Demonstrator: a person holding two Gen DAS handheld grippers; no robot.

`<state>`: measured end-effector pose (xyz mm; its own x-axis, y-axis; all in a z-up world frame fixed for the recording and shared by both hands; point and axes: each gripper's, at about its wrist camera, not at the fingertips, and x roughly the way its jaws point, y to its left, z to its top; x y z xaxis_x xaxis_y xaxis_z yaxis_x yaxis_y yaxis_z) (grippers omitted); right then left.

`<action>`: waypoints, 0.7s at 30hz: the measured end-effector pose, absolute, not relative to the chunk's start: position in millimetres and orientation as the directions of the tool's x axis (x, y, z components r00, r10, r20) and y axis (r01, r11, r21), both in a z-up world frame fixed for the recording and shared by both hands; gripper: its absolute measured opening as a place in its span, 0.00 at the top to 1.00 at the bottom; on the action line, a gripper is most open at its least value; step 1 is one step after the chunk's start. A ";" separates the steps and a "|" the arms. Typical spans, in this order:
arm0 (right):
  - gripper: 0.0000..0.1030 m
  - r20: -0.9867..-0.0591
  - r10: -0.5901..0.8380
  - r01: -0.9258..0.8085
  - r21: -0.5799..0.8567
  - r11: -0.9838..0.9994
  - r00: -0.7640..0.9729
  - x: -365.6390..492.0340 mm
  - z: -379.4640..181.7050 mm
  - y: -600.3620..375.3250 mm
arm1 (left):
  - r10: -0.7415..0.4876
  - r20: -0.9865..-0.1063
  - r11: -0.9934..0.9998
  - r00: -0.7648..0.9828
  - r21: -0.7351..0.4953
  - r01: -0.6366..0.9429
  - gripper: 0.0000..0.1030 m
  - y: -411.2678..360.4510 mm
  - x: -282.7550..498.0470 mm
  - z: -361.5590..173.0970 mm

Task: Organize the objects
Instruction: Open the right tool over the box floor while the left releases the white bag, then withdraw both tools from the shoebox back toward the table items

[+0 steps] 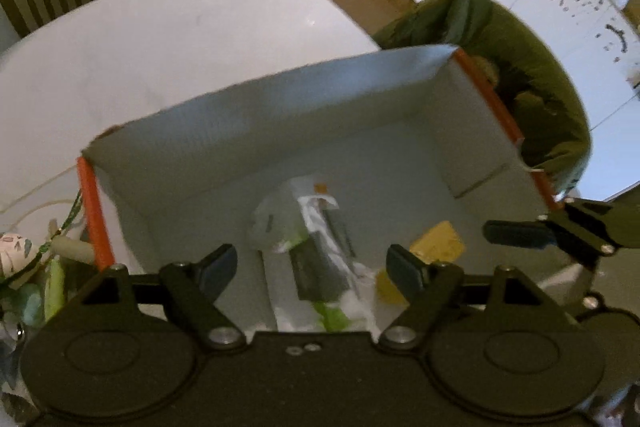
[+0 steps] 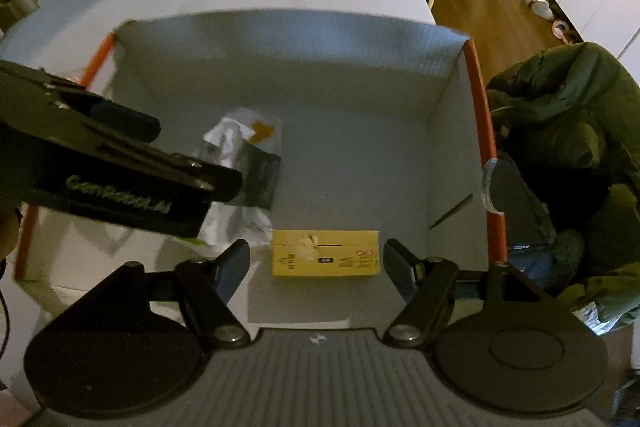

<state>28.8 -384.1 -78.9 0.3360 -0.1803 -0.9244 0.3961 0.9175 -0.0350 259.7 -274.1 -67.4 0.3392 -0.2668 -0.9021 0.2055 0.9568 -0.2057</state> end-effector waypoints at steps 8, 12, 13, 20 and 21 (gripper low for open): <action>0.29 -0.897 -0.167 0.415 0.020 0.910 0.409 13.5 -57.2 -376.1 | -0.313 -0.855 0.944 0.414 -0.235 0.231 0.21 -256.0 228.5 -42.3; 0.29 -0.872 -0.201 0.428 0.011 0.904 0.447 6.1 -43.1 -358.1 | -0.315 -0.828 0.946 0.464 -0.233 0.227 0.21 -234.5 209.3 -29.2; 0.29 -0.866 -0.204 0.434 0.016 0.901 0.456 5.0 -40.0 -355.7 | -0.314 -0.822 0.946 0.476 -0.232 0.225 0.21 -228.7 203.8 -27.3; 0.29 -0.820 -0.227 0.455 0.047 0.889 0.526 3.1 -19.6 -326.9 | -0.334 -0.797 0.942 0.503 -0.267 0.202 0.21 -181.2 172.9 -16.4; 0.29 -0.814 -0.230 0.455 0.048 0.889 0.534 4.3 -17.1 -321.3 | -0.333 -0.795 0.943 0.507 -0.267 0.200 0.20 -175.0 168.2 -15.4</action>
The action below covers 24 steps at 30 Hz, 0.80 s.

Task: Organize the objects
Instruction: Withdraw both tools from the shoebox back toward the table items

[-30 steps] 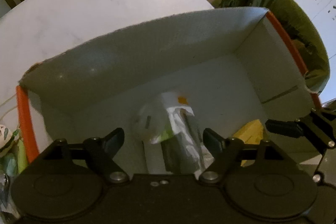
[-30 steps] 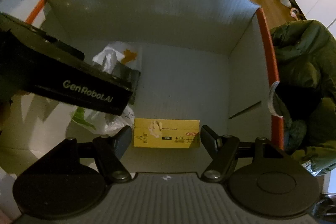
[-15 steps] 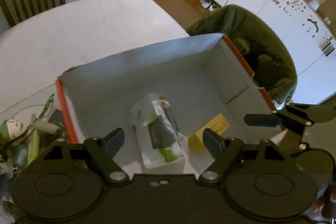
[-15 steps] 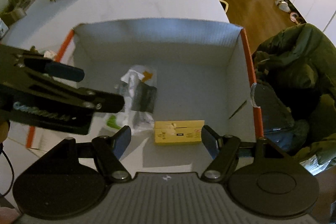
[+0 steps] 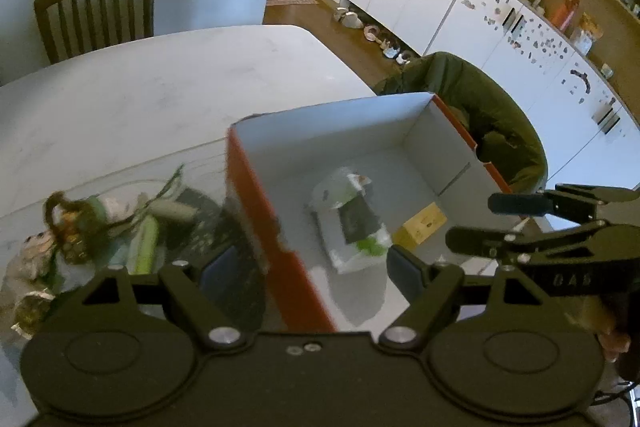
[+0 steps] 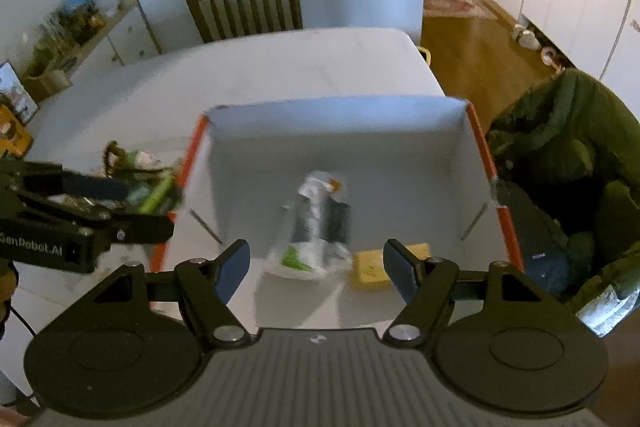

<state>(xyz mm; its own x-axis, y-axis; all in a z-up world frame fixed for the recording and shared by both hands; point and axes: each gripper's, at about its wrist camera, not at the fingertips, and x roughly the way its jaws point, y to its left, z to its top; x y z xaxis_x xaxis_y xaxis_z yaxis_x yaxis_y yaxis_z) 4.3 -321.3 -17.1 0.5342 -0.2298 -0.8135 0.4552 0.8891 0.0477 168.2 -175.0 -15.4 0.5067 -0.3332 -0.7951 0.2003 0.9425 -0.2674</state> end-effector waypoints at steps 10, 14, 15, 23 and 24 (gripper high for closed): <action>0.23 -0.756 -0.235 0.449 0.087 0.889 0.611 18.3 -12.2 -260.7 | -0.315 -0.774 0.949 0.549 -0.269 0.166 0.17 -109.2 131.9 -11.3; 0.20 -0.742 -0.224 0.436 0.101 0.894 0.632 25.0 -15.5 -236.7 | -0.296 -0.767 0.955 0.570 -0.254 0.154 0.11 -84.1 119.3 -12.0; 0.19 -0.738 -0.221 0.433 0.107 0.895 0.638 26.8 -15.7 -231.4 | -0.295 -0.767 0.955 0.569 -0.254 0.152 0.09 -78.3 117.2 -12.8; 0.11 -0.697 -0.181 0.417 0.184 0.890 0.694 40.3 -22.0 -190.3 | -0.264 -0.770 0.964 0.582 -0.232 0.130 0.01 -32.9 100.9 -21.1; 0.10 -0.695 -0.177 0.412 0.186 0.892 0.696 42.6 -23.3 -185.0 | -0.261 -0.770 0.964 0.582 -0.232 0.126 0.01 -27.1 99.9 -22.5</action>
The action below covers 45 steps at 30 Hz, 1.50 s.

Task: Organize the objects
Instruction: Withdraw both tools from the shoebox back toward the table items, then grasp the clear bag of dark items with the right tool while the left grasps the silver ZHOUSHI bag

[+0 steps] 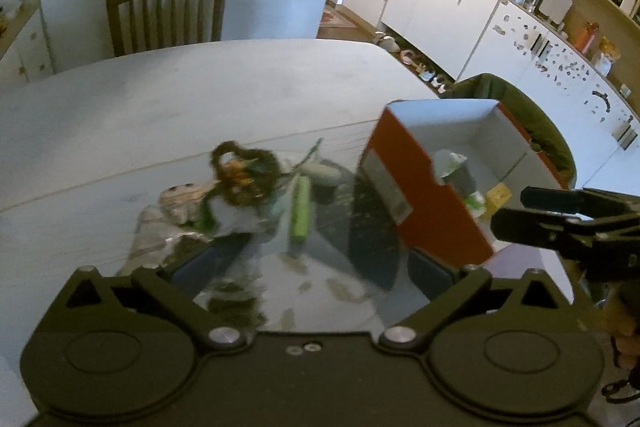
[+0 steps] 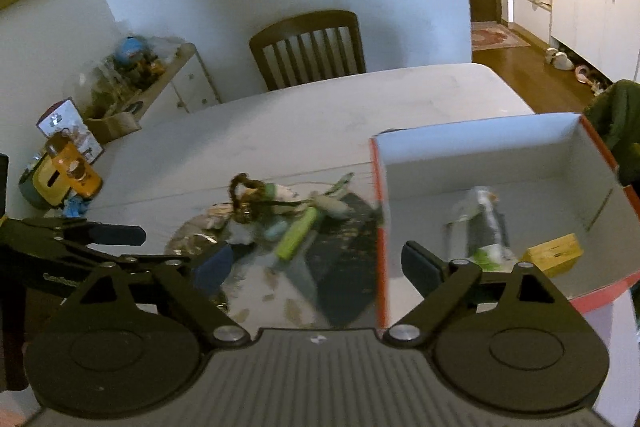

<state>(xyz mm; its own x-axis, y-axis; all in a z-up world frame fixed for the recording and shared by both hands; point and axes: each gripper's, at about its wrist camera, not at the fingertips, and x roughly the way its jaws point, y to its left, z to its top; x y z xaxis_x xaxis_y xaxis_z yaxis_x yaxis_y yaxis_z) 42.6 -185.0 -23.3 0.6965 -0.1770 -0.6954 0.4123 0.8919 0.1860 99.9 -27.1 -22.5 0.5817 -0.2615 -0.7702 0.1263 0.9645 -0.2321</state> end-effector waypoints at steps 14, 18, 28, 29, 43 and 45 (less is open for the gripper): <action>0.10 -0.754 -0.153 0.361 0.119 0.925 0.639 98.0 -67.6 -111.9 | -0.207 -0.809 0.969 0.551 -0.247 0.002 0.00 58.2 109.8 -64.6; 0.10 -0.774 -0.144 0.335 0.092 0.938 0.616 118.7 -84.0 -95.4 | -0.232 -0.822 0.951 0.521 -0.304 -0.056 0.01 83.3 120.8 -83.3; 0.10 -0.818 -0.126 0.248 0.021 0.969 0.561 164.4 -124.1 -64.1 | -0.223 -0.852 0.958 0.474 -0.282 -0.056 0.01 98.6 142.5 -114.2; 0.10 -0.821 -0.131 0.243 0.010 0.970 0.556 167.8 -127.2 -62.2 | -0.228 -0.851 0.958 0.473 -0.283 -0.048 0.01 97.8 144.4 -115.9; 0.11 -0.865 -0.103 0.230 0.015 0.973 0.492 199.2 -160.0 -66.7 | -0.236 -0.866 0.966 0.440 -0.257 0.013 0.01 88.3 169.2 -143.6; 0.11 -0.869 -0.099 0.235 0.020 0.972 0.485 201.0 -163.0 -68.5 | -0.232 -0.869 0.968 0.438 -0.249 0.018 0.02 86.2 170.7 -145.6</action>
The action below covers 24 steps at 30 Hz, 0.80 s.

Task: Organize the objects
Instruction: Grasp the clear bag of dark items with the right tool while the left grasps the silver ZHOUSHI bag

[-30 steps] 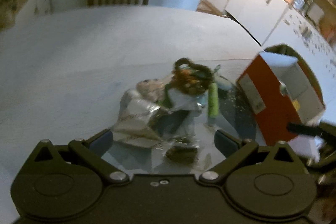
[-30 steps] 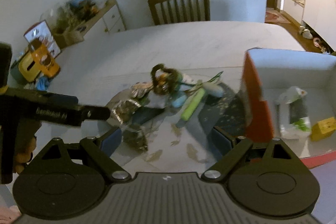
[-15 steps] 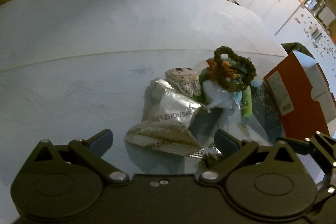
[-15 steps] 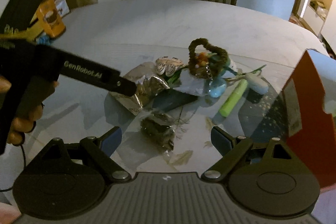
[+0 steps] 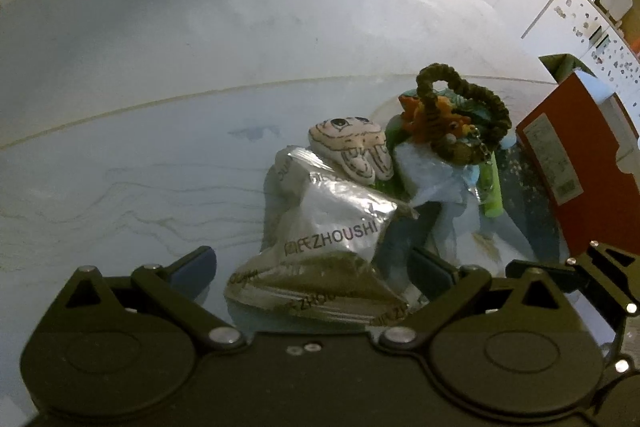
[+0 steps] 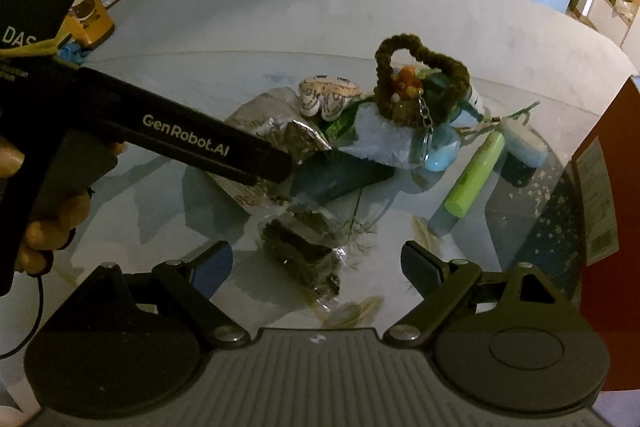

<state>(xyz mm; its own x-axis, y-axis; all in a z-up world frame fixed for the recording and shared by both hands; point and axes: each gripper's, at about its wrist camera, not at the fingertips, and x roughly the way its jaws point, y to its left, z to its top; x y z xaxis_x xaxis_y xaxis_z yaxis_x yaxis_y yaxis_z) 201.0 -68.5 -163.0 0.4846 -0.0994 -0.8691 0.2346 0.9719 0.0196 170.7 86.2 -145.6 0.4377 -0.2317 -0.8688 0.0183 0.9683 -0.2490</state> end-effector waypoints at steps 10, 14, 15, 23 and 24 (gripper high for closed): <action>0.24 -0.877 -0.086 0.227 0.027 0.974 0.473 211.7 -170.4 -71.6 | -0.196 -0.863 0.977 0.466 -0.214 0.015 0.18 82.9 172.8 -147.4; 0.31 -0.881 -0.082 0.217 0.024 0.976 0.466 212.7 -172.2 -70.4 | -0.198 -0.858 0.978 0.473 -0.208 0.033 0.24 83.0 172.5 -146.8; 0.32 -0.883 -0.081 0.217 0.024 0.976 0.463 213.0 -172.8 -70.4 | -0.202 -0.856 0.977 0.476 -0.209 0.038 0.27 83.0 172.0 -146.5; 0.53 -0.887 -0.064 0.218 0.042 0.975 0.458 213.9 -174.0 -70.7 | -0.217 -0.847 0.973 0.486 -0.225 0.044 0.45 80.4 168.5 -141.8; 0.56 -0.885 -0.064 0.214 0.040 0.976 0.460 213.6 -173.6 -69.9 | -0.214 -0.847 0.974 0.486 -0.222 0.043 0.45 80.0 166.5 -141.3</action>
